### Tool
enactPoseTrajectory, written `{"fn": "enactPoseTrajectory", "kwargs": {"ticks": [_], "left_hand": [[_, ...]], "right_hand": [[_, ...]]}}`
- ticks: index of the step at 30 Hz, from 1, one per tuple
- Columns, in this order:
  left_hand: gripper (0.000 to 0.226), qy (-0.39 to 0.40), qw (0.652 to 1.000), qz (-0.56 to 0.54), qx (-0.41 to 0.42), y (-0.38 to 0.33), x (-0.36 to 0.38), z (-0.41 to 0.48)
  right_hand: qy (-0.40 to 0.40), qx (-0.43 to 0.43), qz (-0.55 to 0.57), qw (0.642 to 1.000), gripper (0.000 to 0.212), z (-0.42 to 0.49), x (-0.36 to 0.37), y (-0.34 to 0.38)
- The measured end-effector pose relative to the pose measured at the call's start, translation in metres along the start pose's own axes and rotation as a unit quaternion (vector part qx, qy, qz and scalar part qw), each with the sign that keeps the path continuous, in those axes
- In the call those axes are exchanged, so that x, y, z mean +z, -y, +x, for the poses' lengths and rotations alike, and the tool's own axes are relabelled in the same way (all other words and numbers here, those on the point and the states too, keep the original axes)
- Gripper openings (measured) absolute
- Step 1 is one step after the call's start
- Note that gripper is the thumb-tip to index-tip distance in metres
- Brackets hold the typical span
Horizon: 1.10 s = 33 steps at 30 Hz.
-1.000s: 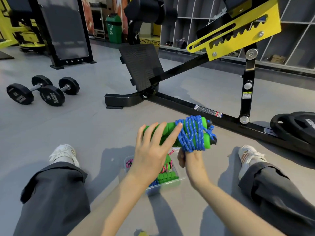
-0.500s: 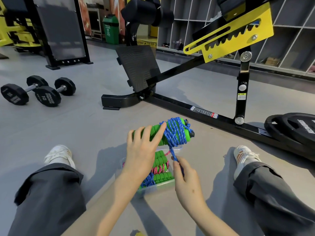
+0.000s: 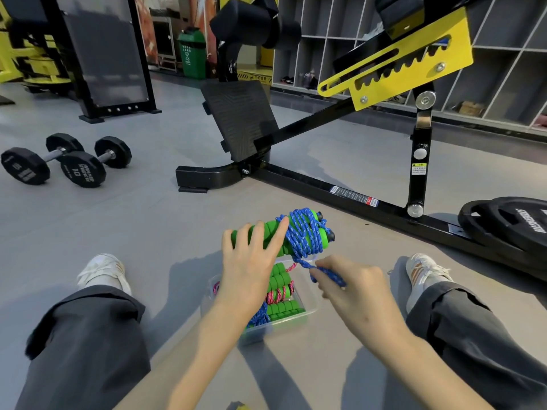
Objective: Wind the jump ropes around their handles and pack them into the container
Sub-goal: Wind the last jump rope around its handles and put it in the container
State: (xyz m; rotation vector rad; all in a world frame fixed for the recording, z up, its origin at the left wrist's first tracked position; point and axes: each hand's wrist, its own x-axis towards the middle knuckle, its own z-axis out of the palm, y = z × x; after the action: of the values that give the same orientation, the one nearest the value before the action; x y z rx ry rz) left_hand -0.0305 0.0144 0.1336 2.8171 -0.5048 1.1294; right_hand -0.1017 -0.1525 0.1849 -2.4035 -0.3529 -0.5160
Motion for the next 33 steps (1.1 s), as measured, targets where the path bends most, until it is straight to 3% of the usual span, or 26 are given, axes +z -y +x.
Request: {"fn": "enactPoseTrajectory", "kwargs": {"ticks": [4,10,16,19,23,28,33], "left_hand": [[0.086,0.003,1.000,0.001,0.006,-0.002,0.000,-0.002],[0.061,-0.028,0.997,-0.034,0.058,-0.013,-0.002,-0.003],[0.067,-0.037,0.996,-0.037,0.071,-0.016,-0.003,-0.005],[0.065,-0.053,0.995,-0.022,0.076,-0.017,-0.004,-0.006],[0.066,-0.070,0.994,-0.010,0.081,-0.019,-0.007,-0.006],[0.064,-0.097,0.991,-0.003,0.092,-0.019,-0.006,-0.005],[0.066,-0.135,0.986,0.000,0.098,-0.017,-0.006,-0.002]], "right_hand": [[-0.028,-0.030,0.063,0.997,0.003,0.014,-0.007,-0.003],[-0.035,-0.011,0.054,0.998,0.016,0.043,-0.013,-0.009],[-0.082,-0.010,0.032,0.996,0.014,0.046,-0.001,-0.020],[-0.104,-0.006,0.040,0.994,0.022,0.042,0.004,-0.024],[-0.139,0.049,0.067,0.987,0.039,0.041,0.003,-0.026],[-0.117,0.135,0.103,0.979,0.038,0.048,-0.006,-0.023],[-0.129,0.033,0.057,0.989,0.027,0.050,-0.009,-0.029]]}}
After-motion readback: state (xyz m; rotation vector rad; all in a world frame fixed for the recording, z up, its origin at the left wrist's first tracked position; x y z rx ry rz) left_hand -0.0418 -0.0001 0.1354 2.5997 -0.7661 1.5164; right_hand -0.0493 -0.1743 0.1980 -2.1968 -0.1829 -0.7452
